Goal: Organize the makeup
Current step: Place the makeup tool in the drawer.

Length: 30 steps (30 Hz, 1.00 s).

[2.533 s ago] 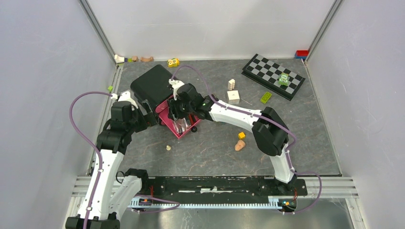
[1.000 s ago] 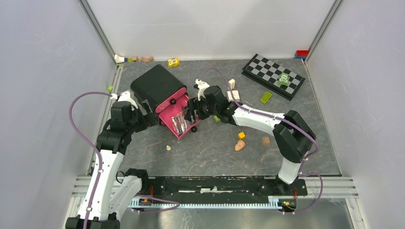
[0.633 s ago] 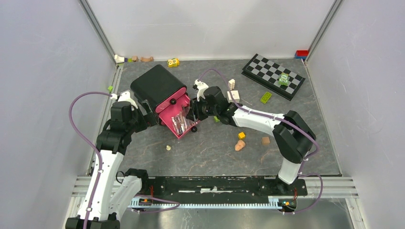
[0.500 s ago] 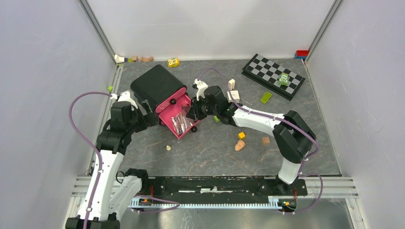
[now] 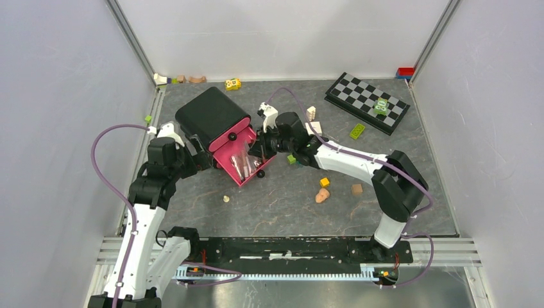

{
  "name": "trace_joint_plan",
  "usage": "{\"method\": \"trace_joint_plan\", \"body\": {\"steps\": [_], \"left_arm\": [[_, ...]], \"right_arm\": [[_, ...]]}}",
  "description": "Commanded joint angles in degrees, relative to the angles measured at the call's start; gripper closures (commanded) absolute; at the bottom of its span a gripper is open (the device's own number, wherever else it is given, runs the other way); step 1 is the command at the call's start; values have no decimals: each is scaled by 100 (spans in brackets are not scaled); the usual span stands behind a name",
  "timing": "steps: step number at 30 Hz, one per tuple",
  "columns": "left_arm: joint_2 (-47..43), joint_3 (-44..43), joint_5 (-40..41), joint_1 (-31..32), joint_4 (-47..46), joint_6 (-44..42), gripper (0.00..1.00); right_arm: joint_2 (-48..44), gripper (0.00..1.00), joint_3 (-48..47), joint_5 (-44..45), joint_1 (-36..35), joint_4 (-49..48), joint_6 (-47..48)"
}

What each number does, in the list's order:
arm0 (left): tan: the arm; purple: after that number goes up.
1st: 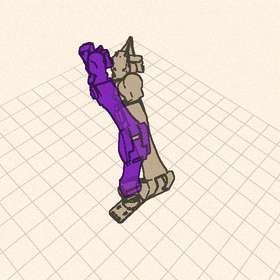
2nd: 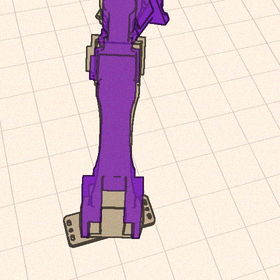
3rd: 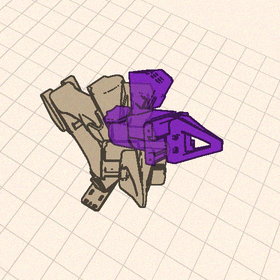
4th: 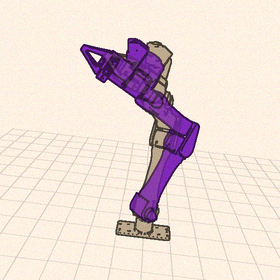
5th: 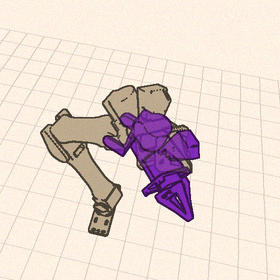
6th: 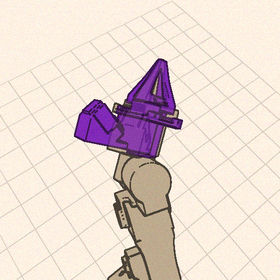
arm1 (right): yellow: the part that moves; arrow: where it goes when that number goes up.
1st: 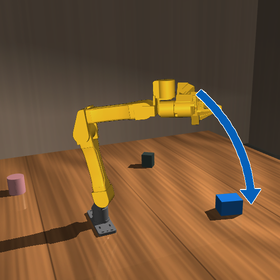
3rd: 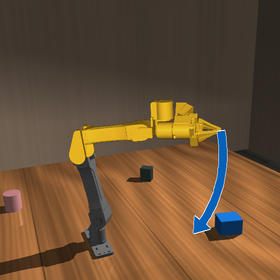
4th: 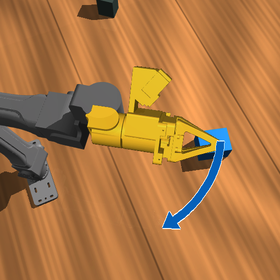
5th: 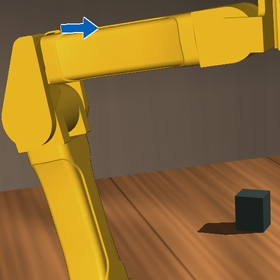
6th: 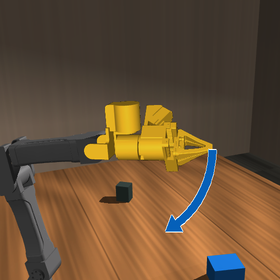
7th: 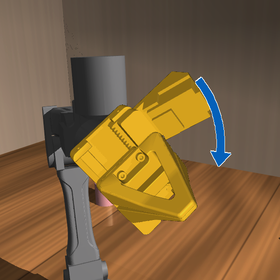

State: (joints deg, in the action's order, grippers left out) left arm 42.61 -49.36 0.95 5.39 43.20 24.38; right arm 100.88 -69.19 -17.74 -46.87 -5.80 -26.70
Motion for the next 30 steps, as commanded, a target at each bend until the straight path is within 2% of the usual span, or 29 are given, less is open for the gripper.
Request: {"method": "trace_joint_plan", "body": {"steps": [1, 11, 20, 30], "left_arm": [[-254, -21, -52, 28, -165, -65, 0], [-244, -12, -50, 23, -154, -65, 0], [-192, -12, -51, 28, -154, -73, 0], [-170, -28, -63, 24, -155, -65, 0]], "right_arm": [[-476, 100, -483, -310, -24, -207, 120], [-312, 100, -953, 24, -28, 435, 423], [-42, 98, -1108, -19, -20, 481, 381], [-218, 97, -1316, 1249, -7, 1317, 970]]}}
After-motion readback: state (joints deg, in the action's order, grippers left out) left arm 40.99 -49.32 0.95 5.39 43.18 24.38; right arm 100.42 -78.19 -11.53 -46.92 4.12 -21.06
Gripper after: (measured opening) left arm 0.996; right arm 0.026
